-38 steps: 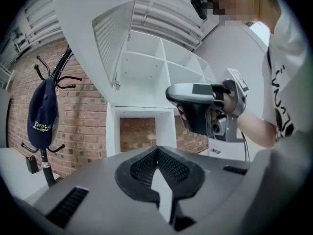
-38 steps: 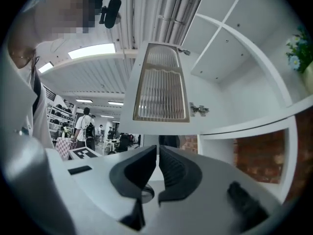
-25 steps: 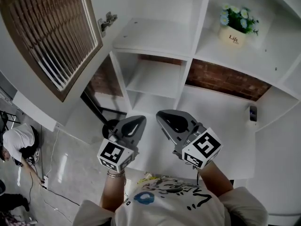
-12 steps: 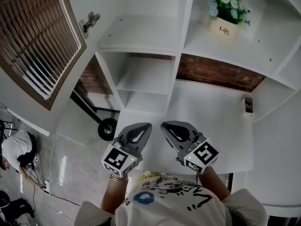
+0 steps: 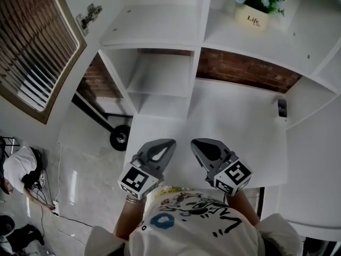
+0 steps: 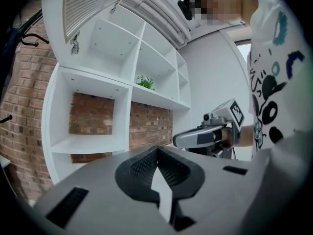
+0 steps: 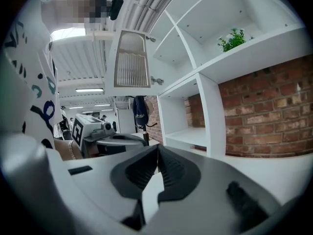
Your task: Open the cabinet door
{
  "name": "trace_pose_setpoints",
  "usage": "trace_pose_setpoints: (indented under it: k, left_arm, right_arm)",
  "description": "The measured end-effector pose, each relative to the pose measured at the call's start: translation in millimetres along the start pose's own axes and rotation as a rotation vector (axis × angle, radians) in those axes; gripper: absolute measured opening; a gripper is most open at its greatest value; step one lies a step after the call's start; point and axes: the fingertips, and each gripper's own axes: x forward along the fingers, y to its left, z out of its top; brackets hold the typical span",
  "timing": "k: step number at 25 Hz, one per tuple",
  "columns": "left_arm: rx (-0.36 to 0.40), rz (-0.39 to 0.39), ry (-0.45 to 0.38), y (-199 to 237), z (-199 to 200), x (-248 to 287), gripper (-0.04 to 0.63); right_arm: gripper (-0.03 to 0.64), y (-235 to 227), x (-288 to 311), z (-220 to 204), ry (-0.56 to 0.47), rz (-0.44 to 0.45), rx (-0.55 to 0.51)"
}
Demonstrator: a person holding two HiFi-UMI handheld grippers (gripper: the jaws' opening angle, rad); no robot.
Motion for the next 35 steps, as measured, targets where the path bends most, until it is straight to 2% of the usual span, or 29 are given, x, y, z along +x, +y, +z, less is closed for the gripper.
trace_pose_setpoints:
  k: [9, 15, 35]
  left_arm:
    - [-0.018, -0.018, 0.026, -9.0, -17.1, -2.2, 0.014]
    - [0.001, -0.023, 0.05, -9.4, -22.9, -3.2, 0.014]
    - [-0.005, -0.032, 0.07, -12.1, -27.2, -9.3, 0.014]
  right_arm:
    - [0.026, -3.1, -15.5, -22.5, 0.039, -0.031, 0.042]
    - [0.026, -9.0, -18.5, -24.7, 0.042, -0.066, 0.055]
    - [0.026, -13.7, -24.6, -25.8, 0.086, -0.121, 0.019]
